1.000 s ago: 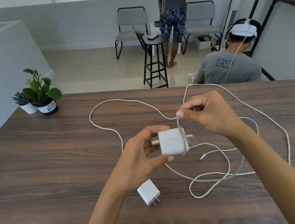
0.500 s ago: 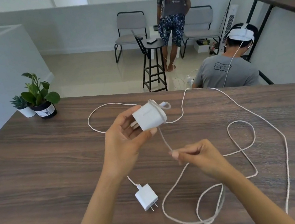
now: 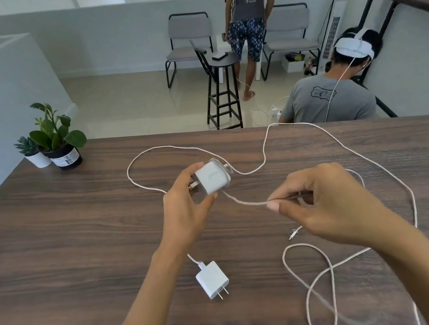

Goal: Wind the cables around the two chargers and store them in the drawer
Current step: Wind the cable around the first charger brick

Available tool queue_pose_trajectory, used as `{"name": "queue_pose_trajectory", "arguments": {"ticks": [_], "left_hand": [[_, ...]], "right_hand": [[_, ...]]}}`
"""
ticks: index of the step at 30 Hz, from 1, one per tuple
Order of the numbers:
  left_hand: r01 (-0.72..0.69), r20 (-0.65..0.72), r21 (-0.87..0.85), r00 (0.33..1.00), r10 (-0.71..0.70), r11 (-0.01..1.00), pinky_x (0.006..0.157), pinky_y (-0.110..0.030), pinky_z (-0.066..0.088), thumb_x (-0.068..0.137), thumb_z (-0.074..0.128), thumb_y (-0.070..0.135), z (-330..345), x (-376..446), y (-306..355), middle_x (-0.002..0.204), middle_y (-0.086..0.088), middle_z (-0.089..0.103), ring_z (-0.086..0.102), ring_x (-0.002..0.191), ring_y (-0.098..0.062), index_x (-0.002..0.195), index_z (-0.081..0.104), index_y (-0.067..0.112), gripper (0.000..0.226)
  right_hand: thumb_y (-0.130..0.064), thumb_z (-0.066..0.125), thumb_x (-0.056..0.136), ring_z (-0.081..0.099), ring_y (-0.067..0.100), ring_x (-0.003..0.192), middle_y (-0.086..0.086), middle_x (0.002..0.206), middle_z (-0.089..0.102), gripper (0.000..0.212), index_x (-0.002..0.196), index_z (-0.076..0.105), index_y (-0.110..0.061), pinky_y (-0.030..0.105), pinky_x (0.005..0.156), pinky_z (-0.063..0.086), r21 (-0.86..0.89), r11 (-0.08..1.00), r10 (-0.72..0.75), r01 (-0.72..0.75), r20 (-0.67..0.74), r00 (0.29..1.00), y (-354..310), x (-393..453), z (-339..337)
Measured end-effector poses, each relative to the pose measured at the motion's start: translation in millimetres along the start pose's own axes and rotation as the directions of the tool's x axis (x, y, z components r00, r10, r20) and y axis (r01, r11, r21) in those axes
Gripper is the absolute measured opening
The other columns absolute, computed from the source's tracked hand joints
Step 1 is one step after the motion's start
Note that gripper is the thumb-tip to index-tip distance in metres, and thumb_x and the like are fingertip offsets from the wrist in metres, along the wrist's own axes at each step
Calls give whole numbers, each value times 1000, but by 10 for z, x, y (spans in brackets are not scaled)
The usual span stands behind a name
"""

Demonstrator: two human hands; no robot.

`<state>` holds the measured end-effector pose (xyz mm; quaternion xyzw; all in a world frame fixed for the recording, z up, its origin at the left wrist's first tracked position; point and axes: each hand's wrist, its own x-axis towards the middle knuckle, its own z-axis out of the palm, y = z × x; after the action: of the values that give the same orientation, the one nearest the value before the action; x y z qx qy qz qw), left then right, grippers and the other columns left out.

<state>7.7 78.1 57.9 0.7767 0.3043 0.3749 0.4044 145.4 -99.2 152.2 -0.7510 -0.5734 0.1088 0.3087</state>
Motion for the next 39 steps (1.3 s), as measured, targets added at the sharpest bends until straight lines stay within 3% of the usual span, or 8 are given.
{"name": "queue_pose_trajectory", "arguments": {"ticks": [3,7,11,15,20,26,32,39], "left_hand": [[49,54,11,997,-49,999,93,-26,50,73,77,3,-5,-12,-76,112,11,65,63,102,-9,121,56,22,56],[71,160,-70,985,-59,995,94,-30,51,69,77,-6,75,-111,-50,115,8,65,64,101,-9,118,58,20,58],[80,242,-121,969,-49,989,95,-28,50,69,77,-6,196,-277,-3,119,7,64,63,103,-6,119,59,15,58],[109,298,-132,952,-65,985,95,-28,50,70,78,-1,278,-412,74,118,10,64,62,105,-4,120,59,19,57],[172,353,-263,933,-71,949,92,-24,50,69,79,0,268,-538,262,111,11,67,64,103,-10,115,59,30,59],[162,277,-465,960,-31,871,85,-19,50,67,78,-8,75,-424,476,109,6,69,64,102,-11,114,58,19,58],[106,24,-552,994,-111,827,78,-16,52,65,74,-12,-138,-153,477,105,5,68,65,96,-6,112,58,16,56],[64,-156,-449,976,-149,891,75,-9,49,71,77,-3,-250,202,297,104,9,66,66,93,4,121,54,11,56]], "right_hand": [[-27,74,76,52,6,53,-19,57,62,6,69,75,-27,13,52,36,62,998,-33,34,-14,999,-63,42,-171],[-19,74,78,60,17,63,-9,66,69,5,76,77,-21,28,59,45,227,972,-37,58,-95,995,5,281,-278],[-13,73,81,56,-2,60,-18,64,67,5,79,77,-16,10,59,40,294,954,-13,50,-128,992,192,582,-235],[-17,74,80,62,-5,68,-15,74,71,6,80,76,-22,7,64,44,285,959,35,-1,-115,993,389,846,-129],[-19,75,79,54,-8,52,-23,54,64,4,83,77,-19,3,53,37,338,939,97,-68,-69,993,607,1007,35],[-18,76,76,65,6,73,3,79,76,4,79,77,-18,17,71,49,541,813,229,-217,47,972,821,908,305],[-16,78,75,62,-3,66,-6,68,74,6,69,78,-18,9,64,45,595,747,302,-296,93,949,942,581,687],[-19,79,73,60,6,67,1,69,73,4,73,79,-23,16,66,46,611,739,238,-285,159,958,784,146,896]]}}
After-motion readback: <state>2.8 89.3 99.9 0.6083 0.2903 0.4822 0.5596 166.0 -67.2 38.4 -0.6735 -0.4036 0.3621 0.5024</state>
